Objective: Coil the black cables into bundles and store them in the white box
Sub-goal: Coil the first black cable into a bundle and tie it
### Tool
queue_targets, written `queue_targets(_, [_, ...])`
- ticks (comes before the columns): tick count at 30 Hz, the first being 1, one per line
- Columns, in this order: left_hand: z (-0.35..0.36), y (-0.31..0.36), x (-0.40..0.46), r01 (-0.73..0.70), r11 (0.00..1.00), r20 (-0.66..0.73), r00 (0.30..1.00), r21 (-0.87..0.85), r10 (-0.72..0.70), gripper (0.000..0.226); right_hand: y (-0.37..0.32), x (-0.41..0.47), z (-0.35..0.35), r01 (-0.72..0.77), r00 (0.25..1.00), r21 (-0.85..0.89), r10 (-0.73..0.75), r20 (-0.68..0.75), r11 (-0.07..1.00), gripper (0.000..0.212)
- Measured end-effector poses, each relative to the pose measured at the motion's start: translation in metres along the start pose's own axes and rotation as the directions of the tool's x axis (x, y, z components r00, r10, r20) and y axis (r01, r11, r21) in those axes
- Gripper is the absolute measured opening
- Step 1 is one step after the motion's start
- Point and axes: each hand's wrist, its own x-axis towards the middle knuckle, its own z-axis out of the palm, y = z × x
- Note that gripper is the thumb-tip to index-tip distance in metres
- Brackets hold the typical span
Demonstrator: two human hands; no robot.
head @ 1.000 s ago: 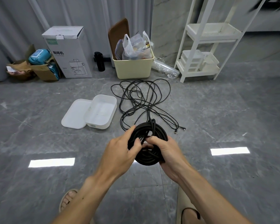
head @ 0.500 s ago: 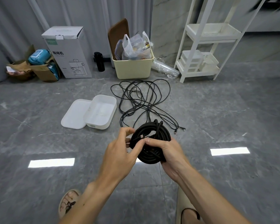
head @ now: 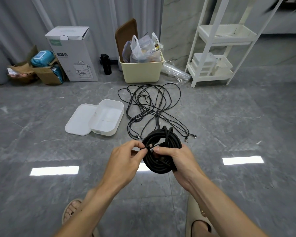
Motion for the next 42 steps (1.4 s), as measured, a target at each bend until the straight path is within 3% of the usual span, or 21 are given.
queue_targets(16, [0.007, -0.001, 0.000, -0.216, 0.941, 0.127, 0.974, 0.260, 0.188, 0.012, -0.001, 0.000, -0.002, 0.026, 0.998, -0.183, -0.035, -0.044, 0.983, 0.038])
queue_targets(18, [0.007, 0.000, -0.001, -0.202, 0.954, 0.120, 0.977, 0.221, 0.178, 0.012, -0.001, 0.000, -0.003, 0.031, 0.998, -0.190, -0.040, -0.047, 0.981, 0.039])
queue_targets(22, [0.006, 0.000, -0.003, -0.021, 1.000, 0.119, 0.993, 0.014, 0.019, 0.015, 0.000, -0.002, -0.003, 0.024, 0.999, -0.193, -0.032, -0.038, 0.981, 0.039])
queue_targets(29, [0.003, 0.005, -0.001, 0.091, 0.975, 0.110, 0.991, -0.203, -0.069, 0.017, -0.001, -0.002, -0.002, 0.008, 1.000, -0.146, -0.011, -0.020, 0.989, 0.036])
queue_targets(36, [0.011, 0.001, -0.007, -0.178, 0.972, -0.011, 0.983, 0.154, 0.182, 0.023, 0.003, -0.002, -0.001, 0.000, 0.998, -0.112, -0.007, -0.061, 0.994, 0.031])
queue_targets(42, [0.011, -0.002, -0.001, -0.244, 0.938, -0.045, 0.964, 0.245, 0.263, 0.027, 0.006, -0.003, 0.000, -0.061, 0.997, -0.075, 0.057, -0.053, 0.995, 0.022])
